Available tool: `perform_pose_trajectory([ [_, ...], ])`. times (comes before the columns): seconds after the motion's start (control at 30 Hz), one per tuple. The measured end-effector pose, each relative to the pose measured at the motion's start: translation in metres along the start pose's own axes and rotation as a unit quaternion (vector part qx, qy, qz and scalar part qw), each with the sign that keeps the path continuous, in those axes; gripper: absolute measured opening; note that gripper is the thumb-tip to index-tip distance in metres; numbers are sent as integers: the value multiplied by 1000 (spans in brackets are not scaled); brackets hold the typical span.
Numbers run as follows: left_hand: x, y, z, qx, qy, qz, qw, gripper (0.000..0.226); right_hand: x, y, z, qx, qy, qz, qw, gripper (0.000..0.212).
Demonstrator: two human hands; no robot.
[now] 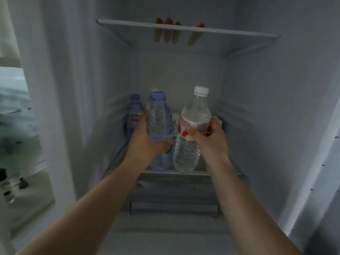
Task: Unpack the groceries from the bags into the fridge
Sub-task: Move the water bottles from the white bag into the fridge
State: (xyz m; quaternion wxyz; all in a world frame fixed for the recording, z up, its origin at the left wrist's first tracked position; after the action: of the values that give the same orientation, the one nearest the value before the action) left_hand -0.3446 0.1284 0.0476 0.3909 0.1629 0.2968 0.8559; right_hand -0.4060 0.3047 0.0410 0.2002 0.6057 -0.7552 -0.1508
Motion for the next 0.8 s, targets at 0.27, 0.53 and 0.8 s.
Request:
perform_pose_trajectory([
  [0.27,26,26,-56,-21,47,-7,999,37,26,25,32,-13,-16,11,1000,32],
  [0.53,37,26,-64,3,12,-5,1000,62,35,31,39,-45,-37,6,998,37],
  [0.8,34,17,-72,23,1,-37,999,82,33,19,60,-15,-75,-94,993,67],
])
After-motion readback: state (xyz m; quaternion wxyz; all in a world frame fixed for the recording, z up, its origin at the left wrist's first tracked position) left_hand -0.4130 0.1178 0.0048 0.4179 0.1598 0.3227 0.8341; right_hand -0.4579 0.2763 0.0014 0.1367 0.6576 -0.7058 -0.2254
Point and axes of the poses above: each hand's wrist, its own y-axis towards the middle knuckle, its own x-axis out of the palm, z = x × y, the point moved 8 cm from there along y, towards the middle knuckle, and after that the axes turned 15 degrees about z, right-handed, at the moved point
